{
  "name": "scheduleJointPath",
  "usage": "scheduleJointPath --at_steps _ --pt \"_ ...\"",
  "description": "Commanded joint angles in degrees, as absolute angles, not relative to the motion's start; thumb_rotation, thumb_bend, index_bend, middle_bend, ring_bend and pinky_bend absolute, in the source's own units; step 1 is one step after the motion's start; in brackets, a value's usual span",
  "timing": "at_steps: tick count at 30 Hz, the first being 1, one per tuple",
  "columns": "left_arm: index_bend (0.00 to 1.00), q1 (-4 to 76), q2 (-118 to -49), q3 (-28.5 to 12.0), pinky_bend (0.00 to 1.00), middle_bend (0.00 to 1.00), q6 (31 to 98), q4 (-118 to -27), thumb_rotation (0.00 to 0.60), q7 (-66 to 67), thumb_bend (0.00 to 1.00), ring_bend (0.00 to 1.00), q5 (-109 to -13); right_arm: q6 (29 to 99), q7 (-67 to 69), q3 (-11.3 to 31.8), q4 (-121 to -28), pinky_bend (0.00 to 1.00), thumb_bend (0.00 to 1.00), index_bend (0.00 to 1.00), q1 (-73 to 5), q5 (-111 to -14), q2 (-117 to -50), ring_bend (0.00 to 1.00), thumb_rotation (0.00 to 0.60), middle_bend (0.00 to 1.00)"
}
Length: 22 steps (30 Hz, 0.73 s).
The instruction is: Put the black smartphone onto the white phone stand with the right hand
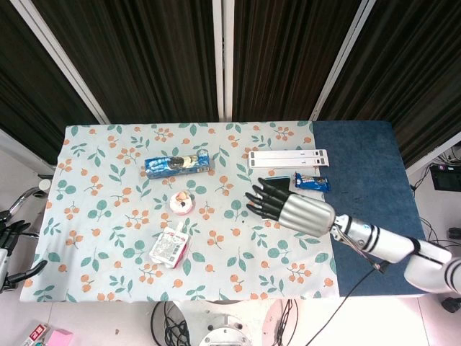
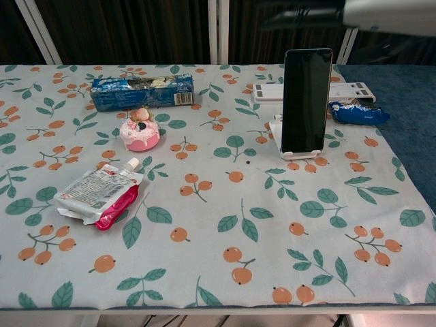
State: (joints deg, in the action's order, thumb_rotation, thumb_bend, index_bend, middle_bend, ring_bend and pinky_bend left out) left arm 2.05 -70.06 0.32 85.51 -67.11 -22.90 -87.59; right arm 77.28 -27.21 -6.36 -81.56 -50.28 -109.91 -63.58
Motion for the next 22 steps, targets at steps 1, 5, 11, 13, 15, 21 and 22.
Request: scheduleJointPath --at_steps 1,5,11,13,15,21,22 --pt "0.12 1.9 -69.5 -0.1 0.25 0.09 87.0 -68.4 0.083 -21.1 0.00 0.11 -88.0 88.3 -23.8 -5.3 -96.7 0.00 0.09 0.00 -33.9 -93.9 -56.6 0.00 0.600 0.00" --pt "0.12 1.4 -69.1 -1.2 0.25 0.09 90.5 -69.8 0.082 -17.4 0.00 0.11 -88.5 91.6 -9.5 -8.7 -98.2 0.00 0.09 0.00 -23.2 -86.4 -57.2 0.00 0.600 0.00" --pt "0.12 1.3 -67.3 -1.4 0.25 0.09 91.3 -72.9 0.077 -11.7 0.00 0.11 -88.9 94.6 4.4 -9.7 -86.7 0.00 0.08 0.00 -12.9 -83.0 -65.3 0.00 0.600 0.00" --pt "0.12 1.6 -66.4 -1.0 0.25 0.09 90.5 -73.9 0.077 -10.8 0.00 0.11 -89.1 94.1 6.9 -9.1 -82.6 0.00 0.08 0.00 -11.4 -82.1 -67.4 0.00 0.600 0.00" --pt "0.12 1.9 -65.5 -0.6 0.25 0.09 89.7 -75.2 0.082 -10.0 0.00 0.11 -89.4 93.4 7.8 -8.4 -78.9 0.00 0.08 0.00 -10.2 -81.4 -69.4 0.00 0.600 0.00" --pt "0.12 1.9 -64.9 -0.4 0.25 0.09 89.5 -76.9 0.078 -9.3 0.00 0.11 -89.6 92.2 9.9 -6.3 -74.2 0.00 0.09 0.00 -8.7 -81.9 -72.3 0.00 0.600 0.00" --pt "0.12 1.9 -64.9 -0.4 0.25 0.09 89.6 -76.9 0.077 -9.1 0.00 0.11 -89.7 92.0 9.9 -5.9 -74.0 0.00 0.10 0.00 -8.7 -82.0 -72.4 0.00 0.600 0.00"
